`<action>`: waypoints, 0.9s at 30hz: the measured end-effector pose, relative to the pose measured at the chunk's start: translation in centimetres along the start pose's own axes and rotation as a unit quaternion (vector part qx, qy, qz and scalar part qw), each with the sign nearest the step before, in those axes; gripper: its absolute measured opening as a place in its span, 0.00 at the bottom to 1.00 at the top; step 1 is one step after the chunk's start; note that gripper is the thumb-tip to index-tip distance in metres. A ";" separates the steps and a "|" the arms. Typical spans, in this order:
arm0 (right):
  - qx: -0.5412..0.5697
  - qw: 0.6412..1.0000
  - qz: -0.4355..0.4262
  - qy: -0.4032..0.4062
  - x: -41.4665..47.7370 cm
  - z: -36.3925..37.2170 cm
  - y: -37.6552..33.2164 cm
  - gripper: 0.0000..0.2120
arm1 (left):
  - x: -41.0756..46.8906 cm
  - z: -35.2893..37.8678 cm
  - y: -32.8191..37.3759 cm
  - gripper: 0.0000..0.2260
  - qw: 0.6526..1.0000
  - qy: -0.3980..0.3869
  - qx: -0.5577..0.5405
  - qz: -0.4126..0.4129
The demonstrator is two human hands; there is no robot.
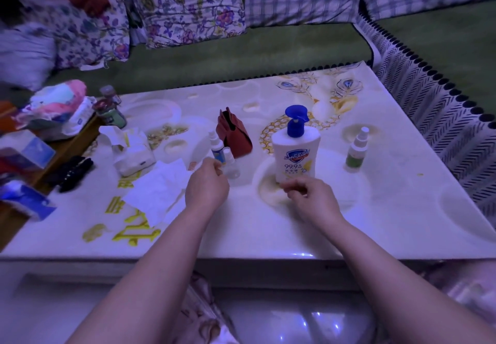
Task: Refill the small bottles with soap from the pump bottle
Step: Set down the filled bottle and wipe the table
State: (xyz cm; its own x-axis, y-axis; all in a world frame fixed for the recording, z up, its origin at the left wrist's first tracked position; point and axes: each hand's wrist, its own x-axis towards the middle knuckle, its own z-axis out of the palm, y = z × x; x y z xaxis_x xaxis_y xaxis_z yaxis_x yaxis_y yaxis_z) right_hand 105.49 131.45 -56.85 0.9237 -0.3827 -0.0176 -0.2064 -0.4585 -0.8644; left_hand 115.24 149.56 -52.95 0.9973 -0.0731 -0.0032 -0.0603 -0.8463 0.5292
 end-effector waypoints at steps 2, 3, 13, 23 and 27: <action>-0.016 1.000 -0.008 -0.018 -0.1 0.3 -0.3 0.13 | 0.8 -0.2 0.0 0.14 1.000 0.015 -0.015 0.002; -0.022 0.999 -0.008 -0.022 -0.2 0.4 -0.4 0.12 | 1.3 -0.2 0.2 0.15 1.000 0.022 -0.015 0.007; -0.059 0.997 0.001 -0.048 -0.2 0.7 -0.8 0.06 | 4.4 -0.2 2.3 0.18 0.998 0.036 -0.008 0.047; -0.065 0.995 -0.009 -0.079 0.1 1.6 -1.8 0.06 | 4.9 -0.4 1.8 0.16 0.994 -0.041 0.030 0.096; -0.062 0.995 -0.009 -0.083 0.0 1.7 -2.2 0.07 | 4.2 -0.7 1.7 0.13 0.995 -0.023 0.008 0.100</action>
State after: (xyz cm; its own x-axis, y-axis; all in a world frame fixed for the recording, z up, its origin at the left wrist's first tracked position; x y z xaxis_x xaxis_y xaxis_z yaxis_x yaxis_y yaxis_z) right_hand 106.52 133.81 -55.78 0.9659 -0.2408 -0.0952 -0.2189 -0.5629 -0.7970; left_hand 119.37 148.13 -51.46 0.9624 -0.2647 0.0607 -0.2580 -0.8209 0.5095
